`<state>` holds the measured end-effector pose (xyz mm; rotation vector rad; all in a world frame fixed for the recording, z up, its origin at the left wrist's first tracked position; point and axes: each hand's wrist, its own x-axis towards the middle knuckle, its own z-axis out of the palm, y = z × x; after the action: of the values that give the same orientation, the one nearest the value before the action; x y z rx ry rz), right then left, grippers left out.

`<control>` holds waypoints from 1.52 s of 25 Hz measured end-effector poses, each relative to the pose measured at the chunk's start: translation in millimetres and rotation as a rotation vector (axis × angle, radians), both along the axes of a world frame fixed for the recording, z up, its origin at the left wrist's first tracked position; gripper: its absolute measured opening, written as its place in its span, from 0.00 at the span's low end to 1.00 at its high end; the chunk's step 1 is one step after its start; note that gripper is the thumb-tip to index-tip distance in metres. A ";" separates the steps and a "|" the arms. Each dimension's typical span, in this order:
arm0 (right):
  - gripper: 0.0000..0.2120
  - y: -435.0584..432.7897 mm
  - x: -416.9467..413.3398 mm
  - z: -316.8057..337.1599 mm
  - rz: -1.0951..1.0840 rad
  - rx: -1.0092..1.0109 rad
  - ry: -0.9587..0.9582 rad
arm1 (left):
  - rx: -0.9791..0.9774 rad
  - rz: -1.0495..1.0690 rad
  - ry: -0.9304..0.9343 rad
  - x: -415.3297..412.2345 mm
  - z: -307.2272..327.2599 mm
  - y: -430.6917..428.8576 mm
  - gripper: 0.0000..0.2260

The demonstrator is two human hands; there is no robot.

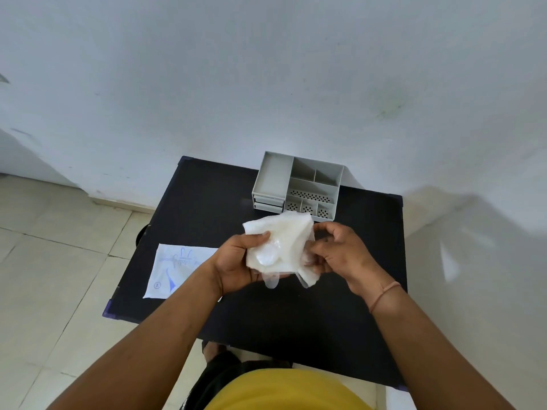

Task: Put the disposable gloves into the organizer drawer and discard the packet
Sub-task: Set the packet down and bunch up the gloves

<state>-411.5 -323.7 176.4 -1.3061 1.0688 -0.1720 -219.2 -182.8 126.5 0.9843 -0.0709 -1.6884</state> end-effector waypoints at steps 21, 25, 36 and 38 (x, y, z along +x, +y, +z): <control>0.17 -9.5 -4.7 -24.4 -0.005 0.522 -0.110 | 0.186 -0.077 -0.245 1.7 9.9 -5.0 0.22; 0.16 -11.4 -4.2 -30.9 -0.051 0.636 -0.167 | 0.133 -0.075 -0.111 8.9 5.3 -2.0 0.24; 0.14 9.9 33.0 -58.2 -0.455 0.844 -0.177 | 0.188 -0.233 -0.140 68.0 -14.6 -29.2 0.28; 0.14 12.8 43.5 -62.0 -0.544 0.895 -0.180 | 0.147 -0.377 -0.225 82.2 -21.8 -36.4 0.28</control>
<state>-368.0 -310.9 114.4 -0.1833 1.1275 -0.1795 -137.0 -219.2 104.7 1.3329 -0.2998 -1.9358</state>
